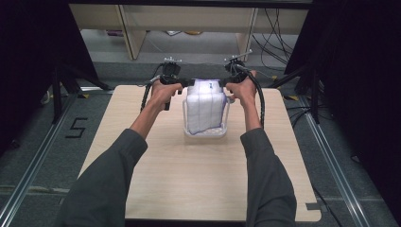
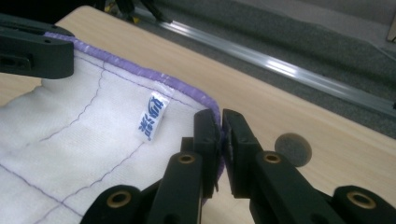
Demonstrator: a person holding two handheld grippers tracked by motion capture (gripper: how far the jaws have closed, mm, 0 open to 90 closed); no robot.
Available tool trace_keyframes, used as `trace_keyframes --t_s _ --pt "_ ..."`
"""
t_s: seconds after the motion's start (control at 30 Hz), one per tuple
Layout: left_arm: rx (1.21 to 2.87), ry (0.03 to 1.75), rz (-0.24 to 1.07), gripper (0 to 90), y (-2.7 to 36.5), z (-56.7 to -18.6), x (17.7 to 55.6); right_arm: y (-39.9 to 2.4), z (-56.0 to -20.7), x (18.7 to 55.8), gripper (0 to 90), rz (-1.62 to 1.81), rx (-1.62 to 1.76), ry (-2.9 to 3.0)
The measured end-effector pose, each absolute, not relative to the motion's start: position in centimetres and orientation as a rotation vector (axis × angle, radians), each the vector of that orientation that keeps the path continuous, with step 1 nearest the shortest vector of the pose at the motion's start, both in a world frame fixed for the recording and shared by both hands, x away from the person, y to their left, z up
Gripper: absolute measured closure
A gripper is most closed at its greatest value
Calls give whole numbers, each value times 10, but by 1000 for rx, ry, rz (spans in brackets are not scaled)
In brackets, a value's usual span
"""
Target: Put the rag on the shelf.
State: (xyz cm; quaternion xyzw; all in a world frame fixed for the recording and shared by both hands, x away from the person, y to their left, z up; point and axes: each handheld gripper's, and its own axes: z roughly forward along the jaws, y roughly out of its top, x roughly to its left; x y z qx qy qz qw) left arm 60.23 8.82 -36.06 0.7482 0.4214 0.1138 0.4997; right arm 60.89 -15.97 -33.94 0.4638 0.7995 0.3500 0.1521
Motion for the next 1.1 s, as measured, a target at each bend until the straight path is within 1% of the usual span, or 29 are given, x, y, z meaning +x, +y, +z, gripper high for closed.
trace_keyframes --t_s 0.07,0.13,0.23,0.3,0.43,0.57,0.6,0.63,0.73,0.77,0.83,1.0,1.1 --pt "1797 1038 250 660 91 -362 602 -162 -340 607 706 1015 1376 2255" --pt "1815 1035 246 594 93 -361 602 -165 -340 607 672 1001 1394 2231" --pt "1774 1072 247 558 101 -357 599 -170 -338 606 657 1002 1348 2226" --pt "1770 1081 246 530 106 -355 598 -170 -334 601 647 1012 1390 2220" --pt "1763 1106 236 506 116 -355 595 -175 -331 596 623 1052 1331 2213" --pt "1771 1110 237 479 121 -355 591 -180 -327 589 600 1075 1353 2186" --pt "1762 1115 219 470 123 -354 586 -182 -325 585 595 1065 1386 2194" --pt "1758 1120 210 462 125 -354 584 -184 -326 585 584 1061 1343 2206" --pt "1776 1117 221 451 126 -354 580 -187 -325 581 574 1069 1357 2199" --pt "1807 1108 247 450 128 -353 576 -190 -324 576 554 1086 1377 2202" --pt "1813 1098 238 450 129 -353 574 -193 -324 572 531 1105 1382 2193" --pt "1820 1085 235 437 139 -351 564 -199 -322 560 515 1155 1373 2188" --pt "1801 1092 232 415 143 -351 558 -202 -318 546 492 1148 1376 2185"
